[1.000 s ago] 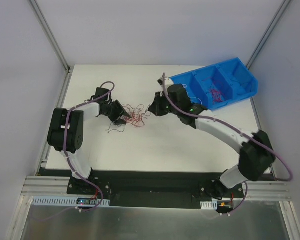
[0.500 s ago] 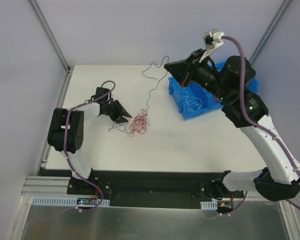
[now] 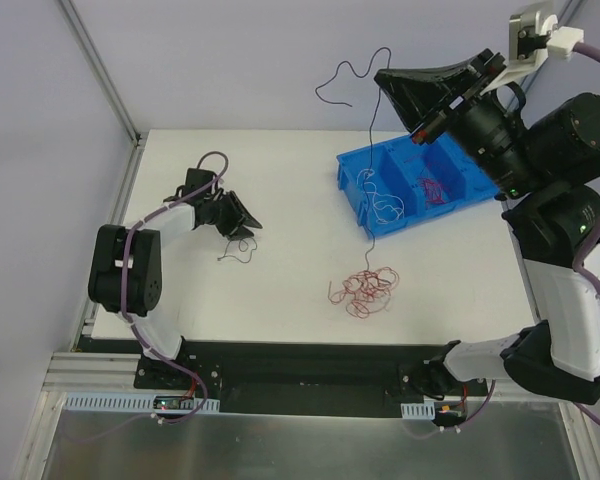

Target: Untangle the cables

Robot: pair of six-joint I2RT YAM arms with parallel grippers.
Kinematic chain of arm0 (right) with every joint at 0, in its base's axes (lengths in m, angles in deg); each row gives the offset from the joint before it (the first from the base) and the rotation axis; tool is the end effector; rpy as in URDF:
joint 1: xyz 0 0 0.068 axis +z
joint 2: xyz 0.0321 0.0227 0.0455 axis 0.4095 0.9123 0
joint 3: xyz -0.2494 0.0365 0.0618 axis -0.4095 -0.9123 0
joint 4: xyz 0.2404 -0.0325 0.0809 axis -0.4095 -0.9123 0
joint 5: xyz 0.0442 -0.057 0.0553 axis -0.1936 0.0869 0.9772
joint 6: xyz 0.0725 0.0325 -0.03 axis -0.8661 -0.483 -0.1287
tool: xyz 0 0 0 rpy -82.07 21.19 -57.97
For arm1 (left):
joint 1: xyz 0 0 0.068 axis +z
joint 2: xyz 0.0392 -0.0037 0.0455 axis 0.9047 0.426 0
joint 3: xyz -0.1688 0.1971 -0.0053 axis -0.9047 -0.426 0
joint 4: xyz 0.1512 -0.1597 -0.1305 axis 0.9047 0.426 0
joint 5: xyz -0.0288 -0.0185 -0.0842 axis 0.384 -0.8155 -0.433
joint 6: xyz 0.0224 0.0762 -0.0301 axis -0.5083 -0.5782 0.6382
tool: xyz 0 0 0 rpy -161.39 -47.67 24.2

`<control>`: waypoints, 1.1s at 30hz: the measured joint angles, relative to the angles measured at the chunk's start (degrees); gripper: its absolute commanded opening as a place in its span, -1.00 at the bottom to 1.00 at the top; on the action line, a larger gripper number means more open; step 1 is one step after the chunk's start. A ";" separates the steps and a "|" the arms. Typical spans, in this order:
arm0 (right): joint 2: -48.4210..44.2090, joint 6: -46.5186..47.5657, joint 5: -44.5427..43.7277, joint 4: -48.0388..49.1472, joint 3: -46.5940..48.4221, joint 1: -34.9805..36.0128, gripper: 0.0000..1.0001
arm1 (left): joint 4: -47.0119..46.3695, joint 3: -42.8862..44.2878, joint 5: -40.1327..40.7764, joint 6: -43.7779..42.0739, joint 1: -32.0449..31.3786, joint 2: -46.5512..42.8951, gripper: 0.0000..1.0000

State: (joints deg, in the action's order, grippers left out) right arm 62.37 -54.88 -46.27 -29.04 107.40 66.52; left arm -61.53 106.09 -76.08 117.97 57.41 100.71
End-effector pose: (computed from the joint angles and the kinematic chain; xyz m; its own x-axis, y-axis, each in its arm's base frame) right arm 0.1422 0.1408 0.6488 0.4000 0.2721 -0.8752 -0.7164 0.6885 -0.1134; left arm 0.3644 -0.0861 0.1464 -0.8403 -0.5119 -0.1784 -0.2248 0.6286 -0.7445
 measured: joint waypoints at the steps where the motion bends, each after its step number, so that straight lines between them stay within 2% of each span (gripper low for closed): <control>1: -0.33 0.24 -0.17 0.20 -0.70 0.02 -0.99 | 0.13 0.31 0.09 -0.76 -0.02 -0.94 -0.21; 3: -1.97 0.66 -0.81 0.76 -4.74 0.02 -0.99 | 0.48 1.49 0.11 -2.71 -0.02 -3.13 -0.09; 7: -9.01 0.85 -3.54 2.95 -23.91 0.02 -0.99 | 0.79 3.41 0.87 -6.56 -0.07 -9.09 0.36; 10: -12.70 0.90 -6.93 3.19 -38.21 0.02 -0.99 | 1.01 3.56 2.62 -7.87 -0.07 -13.25 0.45; 13: -14.03 0.83 -9.86 2.32 -48.15 0.00 -0.99 | 1.42 3.80 3.74 -7.72 -0.07 -14.23 0.49; 17: -13.99 0.90 -12.11 -0.28 -52.59 0.00 -0.99 | 5.03 3.80 7.30 -6.08 -0.20 -13.88 0.54; 20: -14.95 1.20 -12.28 -0.07 -52.41 0.00 -0.99 | 7.65 2.89 10.67 -4.66 -0.20 -14.60 0.77; 23: -17.57 0.90 -12.68 1.01 -55.28 0.00 -1.00 | 10.38 -1.66 14.43 -3.58 -0.15 -19.17 0.98; 27: -22.99 -1.66 -13.49 1.70 -67.71 0.00 -0.91 | 13.73 -8.48 17.79 -3.50 -0.13 -27.85 0.91; 30: -24.24 -4.13 -14.19 1.20 -76.54 0.02 -0.79 | 14.82 -9.60 17.99 -4.79 -0.13 -28.28 0.85; 31: -24.30 -4.98 -14.71 0.50 -79.38 0.02 -0.71 | 14.80 -9.60 17.99 -5.29 -0.13 -27.28 0.80; 33: -24.35 -6.56 -15.85 -1.84 -83.65 0.02 -0.31 | 14.78 -9.57 17.99 -6.21 -0.13 -24.39 0.68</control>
State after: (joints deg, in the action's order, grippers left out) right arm 38.02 -61.44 -62.12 -30.88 23.76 66.54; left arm -46.75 96.51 -58.09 111.77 57.28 76.31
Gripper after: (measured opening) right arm 0.128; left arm 0.911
